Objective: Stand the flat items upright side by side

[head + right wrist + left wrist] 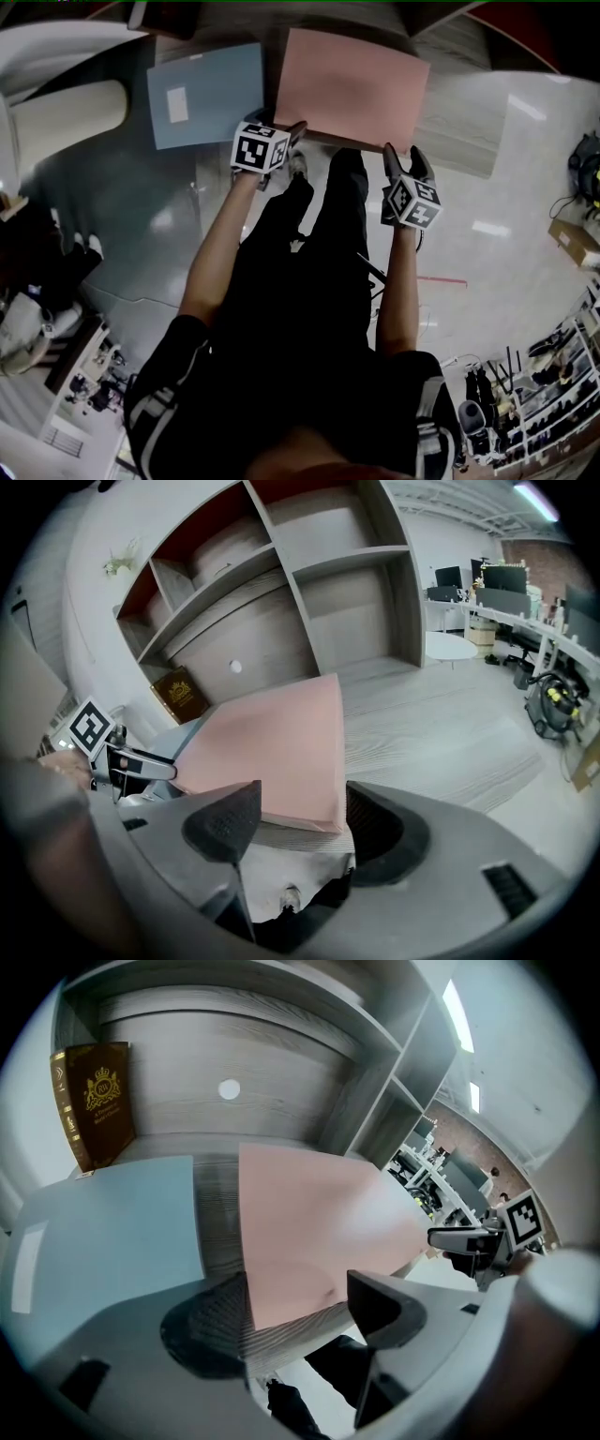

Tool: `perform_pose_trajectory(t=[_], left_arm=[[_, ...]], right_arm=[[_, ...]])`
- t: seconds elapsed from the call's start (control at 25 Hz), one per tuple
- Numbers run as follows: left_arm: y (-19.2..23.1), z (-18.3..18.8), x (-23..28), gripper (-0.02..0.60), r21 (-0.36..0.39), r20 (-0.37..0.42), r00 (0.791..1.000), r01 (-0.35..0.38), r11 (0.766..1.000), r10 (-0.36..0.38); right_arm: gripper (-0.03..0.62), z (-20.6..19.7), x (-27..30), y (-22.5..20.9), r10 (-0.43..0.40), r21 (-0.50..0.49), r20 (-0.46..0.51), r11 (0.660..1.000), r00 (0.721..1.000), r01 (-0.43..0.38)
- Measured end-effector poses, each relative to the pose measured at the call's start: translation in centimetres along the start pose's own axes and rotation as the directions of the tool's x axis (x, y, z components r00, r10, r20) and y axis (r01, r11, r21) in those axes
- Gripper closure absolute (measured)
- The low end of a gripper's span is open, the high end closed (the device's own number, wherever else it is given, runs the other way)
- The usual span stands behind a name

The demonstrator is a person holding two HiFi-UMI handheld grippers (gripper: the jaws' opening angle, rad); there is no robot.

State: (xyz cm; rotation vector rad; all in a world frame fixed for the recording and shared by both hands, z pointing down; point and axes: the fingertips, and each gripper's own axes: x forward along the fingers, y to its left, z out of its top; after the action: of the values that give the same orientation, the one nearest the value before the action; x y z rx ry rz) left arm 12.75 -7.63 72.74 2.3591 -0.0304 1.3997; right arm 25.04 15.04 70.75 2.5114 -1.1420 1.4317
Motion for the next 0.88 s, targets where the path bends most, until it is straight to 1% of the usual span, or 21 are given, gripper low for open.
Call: perform_pose_trajectory(t=[0.16,0.32,0.44,0.56,0.64,0.76,0.88], left_arm=[[-0.7,-0.2,0.4,0.255,-0.007,0.003,1.000,0.019,1.000,-0.019],[-1.3,-0.8,0.0,0.255,-0.032,0.008,0.999,0.051,0.998,-0.051],[-2.4,-1.5,-0.5,0.255,-0.026,0.006,0.996,0.084,0.996,-0.084],[-3.7,-2.2,-1.2,0.252,-0.031,0.036,0.992,0.119,0.992,-0.118],[-4.2,-2.8,-2.0,0.252,-0.030,0.060,0.989,0.139,0.990,-0.137],[-5.3,-4.2,-2.5,0.252,-0.028,0.052,0.985,0.169,0.985,-0.167],[-5.8,-4.8,-2.8,0.250,-0.038,0.059,0.980,0.194,0.980,-0.191]], right_arm=[[0.301,-0.1,0.3,-0.2,0.016,0.028,0.012,0.999,1.000,-0.017],[0.298,0.3,-0.1,-0.5,-0.012,0.031,0.028,0.999,1.000,0.011],[0.298,0.4,-0.9,-0.8,-0.037,0.031,0.040,0.999,0.999,0.036],[0.298,-0.1,-1.9,-1.3,-0.063,0.000,0.029,0.998,0.998,0.063],[0.296,-0.5,-2.6,-1.1,-0.066,-0.012,0.032,0.998,0.997,0.067],[0.296,-1.1,-3.9,-1.3,-0.062,0.027,0.041,0.998,0.997,0.061],[0.293,-1.1,-4.5,-1.5,-0.061,0.041,0.043,0.997,0.997,0.059]])
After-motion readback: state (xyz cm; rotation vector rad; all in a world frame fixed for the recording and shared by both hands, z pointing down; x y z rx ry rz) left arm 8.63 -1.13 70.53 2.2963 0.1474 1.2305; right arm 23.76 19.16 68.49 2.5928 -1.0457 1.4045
